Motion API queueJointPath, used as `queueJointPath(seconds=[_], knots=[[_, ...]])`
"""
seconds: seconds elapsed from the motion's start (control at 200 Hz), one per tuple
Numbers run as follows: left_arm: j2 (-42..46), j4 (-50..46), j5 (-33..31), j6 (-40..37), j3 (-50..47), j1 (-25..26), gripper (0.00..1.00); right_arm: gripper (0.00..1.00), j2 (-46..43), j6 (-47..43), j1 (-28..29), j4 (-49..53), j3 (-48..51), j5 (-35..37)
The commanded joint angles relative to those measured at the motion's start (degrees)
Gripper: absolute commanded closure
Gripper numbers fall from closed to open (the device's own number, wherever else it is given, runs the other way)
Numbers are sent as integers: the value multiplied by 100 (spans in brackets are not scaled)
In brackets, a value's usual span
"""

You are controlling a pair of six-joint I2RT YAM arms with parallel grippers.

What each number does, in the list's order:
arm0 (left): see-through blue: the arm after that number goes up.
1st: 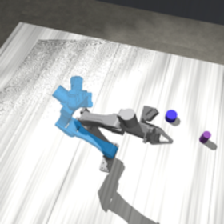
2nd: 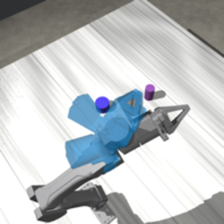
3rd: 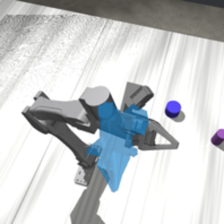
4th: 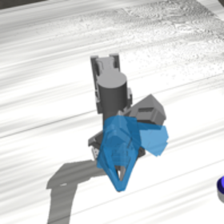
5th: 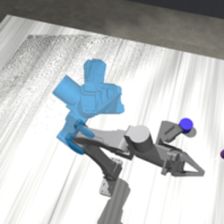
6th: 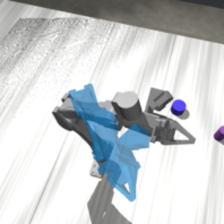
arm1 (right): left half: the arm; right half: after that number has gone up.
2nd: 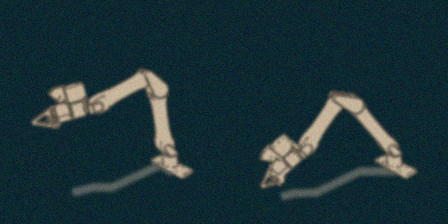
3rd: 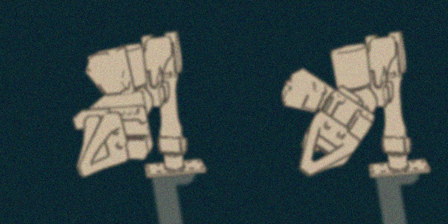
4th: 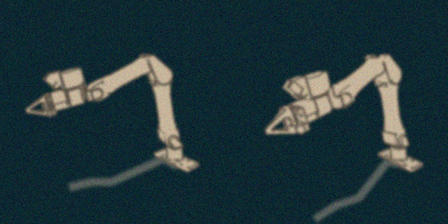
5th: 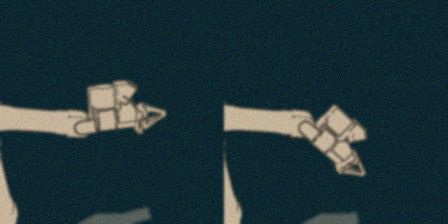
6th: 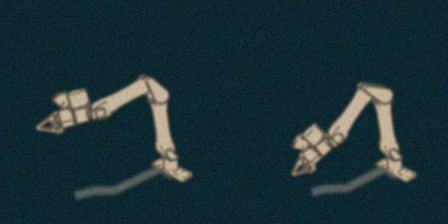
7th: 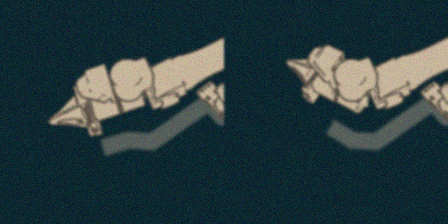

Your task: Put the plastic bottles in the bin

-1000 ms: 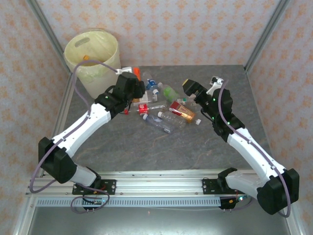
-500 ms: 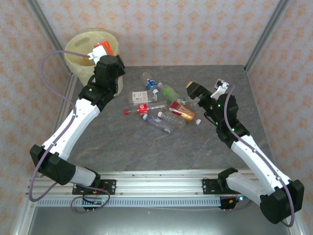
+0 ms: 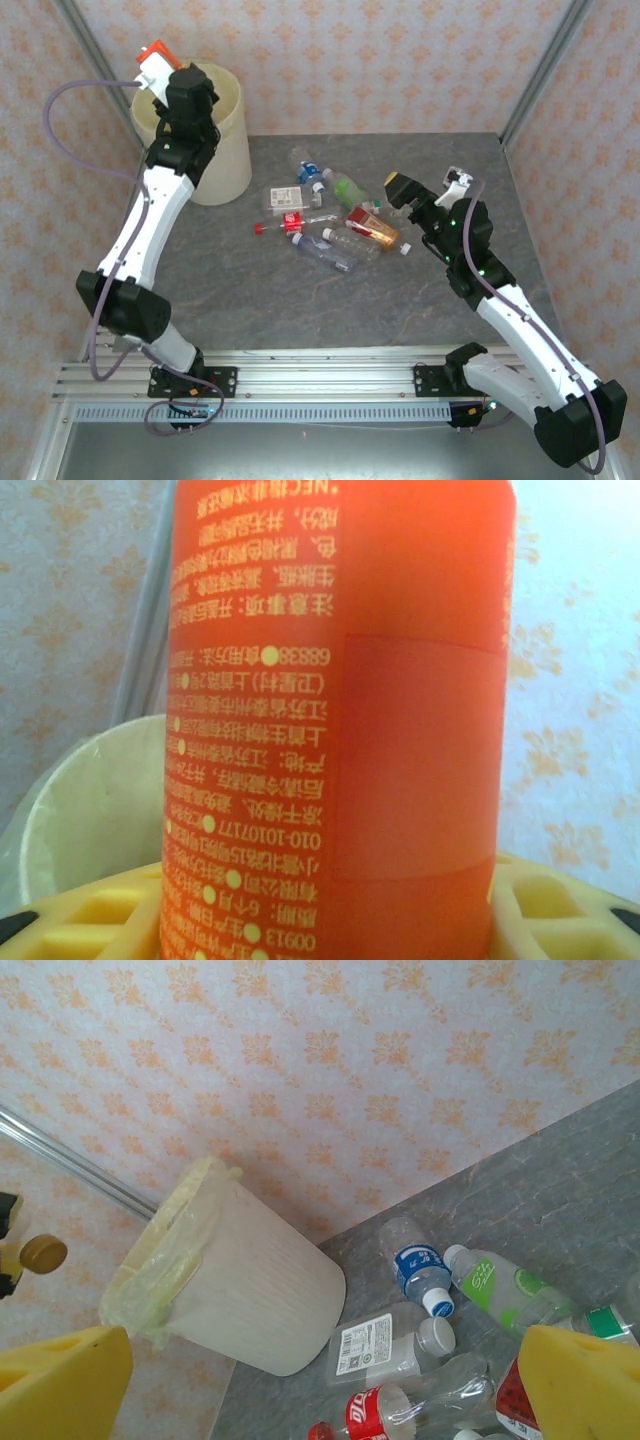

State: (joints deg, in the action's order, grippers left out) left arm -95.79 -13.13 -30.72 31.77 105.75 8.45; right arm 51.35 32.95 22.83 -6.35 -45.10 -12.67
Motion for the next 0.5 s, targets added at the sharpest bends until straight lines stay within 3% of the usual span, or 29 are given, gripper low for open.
queueJointPath(seconds=[0.0, 0.195, 0.495], knots=[[-280, -319, -134, 797, 466, -130, 51, 1, -90, -49, 18, 25, 2, -199], [-934, -630, -351, 1891, 1034, -424, 48, 1, -214, -277, 20, 172, -40, -325], [-2110, -941, -84, 3004, 1903, -781, 49, 1, -518, -556, 23, 409, 45, -311]])
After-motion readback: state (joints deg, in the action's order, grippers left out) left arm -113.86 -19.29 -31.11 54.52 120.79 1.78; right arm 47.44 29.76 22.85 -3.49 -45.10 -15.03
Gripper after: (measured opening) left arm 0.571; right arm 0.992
